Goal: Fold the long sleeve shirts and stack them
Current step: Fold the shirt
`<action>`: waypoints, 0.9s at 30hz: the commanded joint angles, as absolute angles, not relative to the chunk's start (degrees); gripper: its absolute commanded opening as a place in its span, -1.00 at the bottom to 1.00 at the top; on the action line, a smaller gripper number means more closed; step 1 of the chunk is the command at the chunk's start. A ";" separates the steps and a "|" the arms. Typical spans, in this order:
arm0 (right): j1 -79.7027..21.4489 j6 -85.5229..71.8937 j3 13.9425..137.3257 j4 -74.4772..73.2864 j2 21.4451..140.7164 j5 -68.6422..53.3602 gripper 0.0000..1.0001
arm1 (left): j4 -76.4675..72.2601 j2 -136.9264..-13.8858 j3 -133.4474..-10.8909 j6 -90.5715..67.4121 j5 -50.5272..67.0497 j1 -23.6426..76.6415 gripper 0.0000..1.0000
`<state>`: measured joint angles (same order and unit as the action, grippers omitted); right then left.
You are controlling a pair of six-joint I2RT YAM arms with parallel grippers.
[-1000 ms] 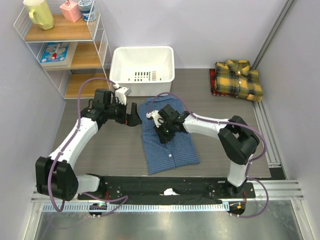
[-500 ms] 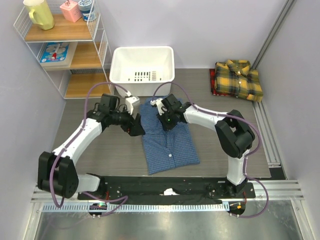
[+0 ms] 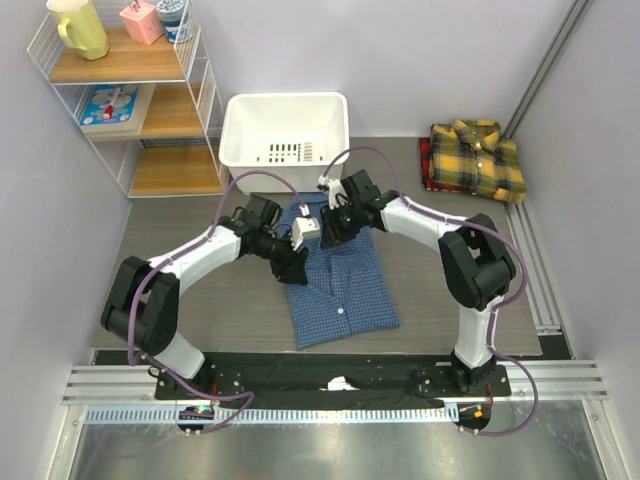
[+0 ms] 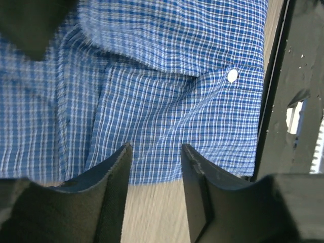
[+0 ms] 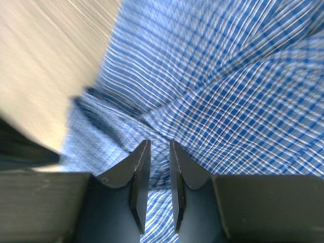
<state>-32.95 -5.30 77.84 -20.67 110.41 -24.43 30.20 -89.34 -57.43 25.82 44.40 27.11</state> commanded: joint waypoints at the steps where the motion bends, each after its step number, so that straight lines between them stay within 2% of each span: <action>1: -30.07 -13.88 80.60 -16.44 102.67 -31.29 -0.44 | 24.61 -93.42 -60.90 30.93 44.91 29.88 -0.13; 15: -21.54 -12.04 66.80 -18.72 93.43 -34.80 -0.34 | 31.10 -105.64 -71.80 39.99 43.15 31.55 -0.17; 27: -17.32 -10.63 67.50 -20.39 94.31 -34.98 -0.33 | 39.02 -109.42 -76.20 42.37 42.10 33.92 -0.23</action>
<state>-18.31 -11.70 66.04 -20.56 96.23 -33.80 35.99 -109.01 -74.35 40.66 42.44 32.95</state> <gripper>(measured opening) 0.334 0.381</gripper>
